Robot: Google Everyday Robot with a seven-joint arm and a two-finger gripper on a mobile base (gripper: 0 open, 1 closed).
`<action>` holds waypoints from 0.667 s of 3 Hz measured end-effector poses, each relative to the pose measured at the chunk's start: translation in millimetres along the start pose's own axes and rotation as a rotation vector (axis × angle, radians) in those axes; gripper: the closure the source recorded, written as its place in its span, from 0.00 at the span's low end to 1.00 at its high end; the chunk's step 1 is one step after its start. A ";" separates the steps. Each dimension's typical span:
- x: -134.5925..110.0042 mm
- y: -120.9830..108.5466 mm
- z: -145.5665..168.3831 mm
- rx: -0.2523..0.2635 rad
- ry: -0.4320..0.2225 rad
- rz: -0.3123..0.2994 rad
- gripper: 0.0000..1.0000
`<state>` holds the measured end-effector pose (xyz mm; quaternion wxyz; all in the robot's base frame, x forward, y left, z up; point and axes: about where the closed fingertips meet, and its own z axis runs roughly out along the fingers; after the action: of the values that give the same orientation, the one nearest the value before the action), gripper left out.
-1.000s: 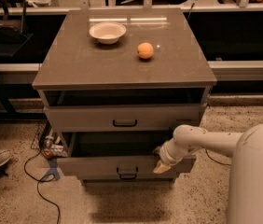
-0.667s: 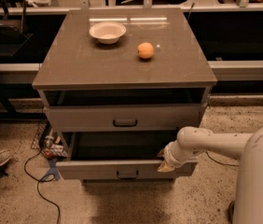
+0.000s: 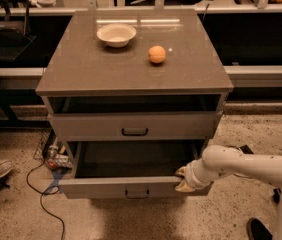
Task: Open middle drawer
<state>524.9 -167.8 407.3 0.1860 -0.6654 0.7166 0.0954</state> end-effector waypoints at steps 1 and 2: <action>-0.2 -0.3 0.1 0.000 0.000 0.000 0.82; -0.6 0.9 1.6 -0.003 -0.001 0.000 0.58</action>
Offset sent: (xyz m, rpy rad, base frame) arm 0.0003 0.0002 0.0000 0.0000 0.0000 0.0000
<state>524.2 -166.5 406.0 0.1852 -0.6658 0.7162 0.0968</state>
